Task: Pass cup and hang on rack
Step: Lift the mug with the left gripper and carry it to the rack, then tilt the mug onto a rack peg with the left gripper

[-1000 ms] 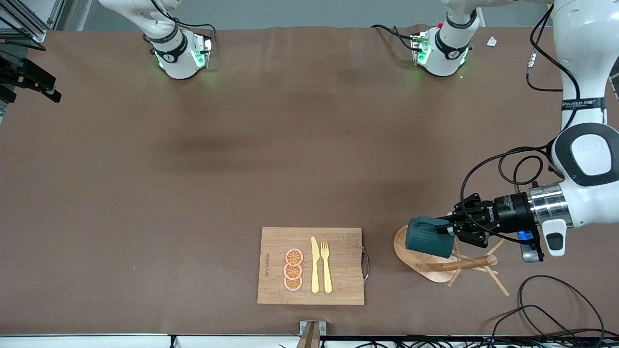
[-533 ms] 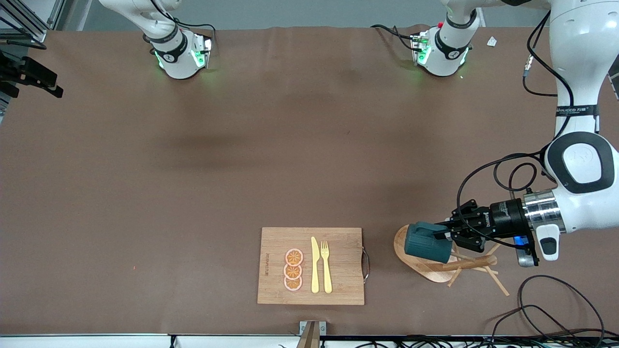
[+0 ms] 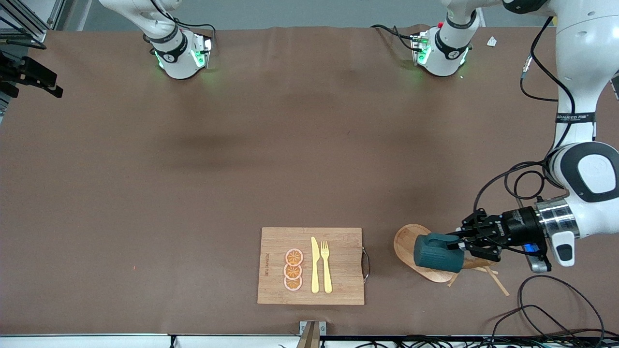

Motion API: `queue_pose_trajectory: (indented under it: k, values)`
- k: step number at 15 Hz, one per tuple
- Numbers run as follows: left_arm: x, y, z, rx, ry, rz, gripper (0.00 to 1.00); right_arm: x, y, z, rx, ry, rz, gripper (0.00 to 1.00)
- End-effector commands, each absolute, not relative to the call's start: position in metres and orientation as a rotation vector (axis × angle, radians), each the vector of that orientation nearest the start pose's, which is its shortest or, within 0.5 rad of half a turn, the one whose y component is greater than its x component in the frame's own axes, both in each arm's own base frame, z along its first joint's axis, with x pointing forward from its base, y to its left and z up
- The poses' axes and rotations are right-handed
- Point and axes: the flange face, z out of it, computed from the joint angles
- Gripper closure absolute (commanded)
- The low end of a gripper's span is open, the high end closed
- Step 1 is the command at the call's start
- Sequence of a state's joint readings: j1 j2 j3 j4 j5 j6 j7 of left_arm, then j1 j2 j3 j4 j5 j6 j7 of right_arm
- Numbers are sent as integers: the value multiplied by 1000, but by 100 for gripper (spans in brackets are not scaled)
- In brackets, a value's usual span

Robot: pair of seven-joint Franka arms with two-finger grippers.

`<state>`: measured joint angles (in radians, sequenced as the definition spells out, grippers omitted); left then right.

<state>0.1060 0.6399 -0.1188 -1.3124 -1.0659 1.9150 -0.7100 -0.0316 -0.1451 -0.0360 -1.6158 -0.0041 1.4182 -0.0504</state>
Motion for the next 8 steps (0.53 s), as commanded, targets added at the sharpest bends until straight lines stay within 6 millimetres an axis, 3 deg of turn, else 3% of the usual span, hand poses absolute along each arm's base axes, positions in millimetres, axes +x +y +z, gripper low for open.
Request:
queue_pose_trajectory:
  k: [1, 4, 8]
  values:
    - [742, -39, 398, 1729, 1134, -483, 96, 490, -42, 670, -3135, 36, 62, 0]
    - [742, -17, 395, 1719, 1133, -473, 97, 490, -41, 670, -3134, 40, 69, 0]
    - [743, -15, 386, 1695, 1138, -488, 97, 490, -39, 671, -3120, 40, 65, 0]
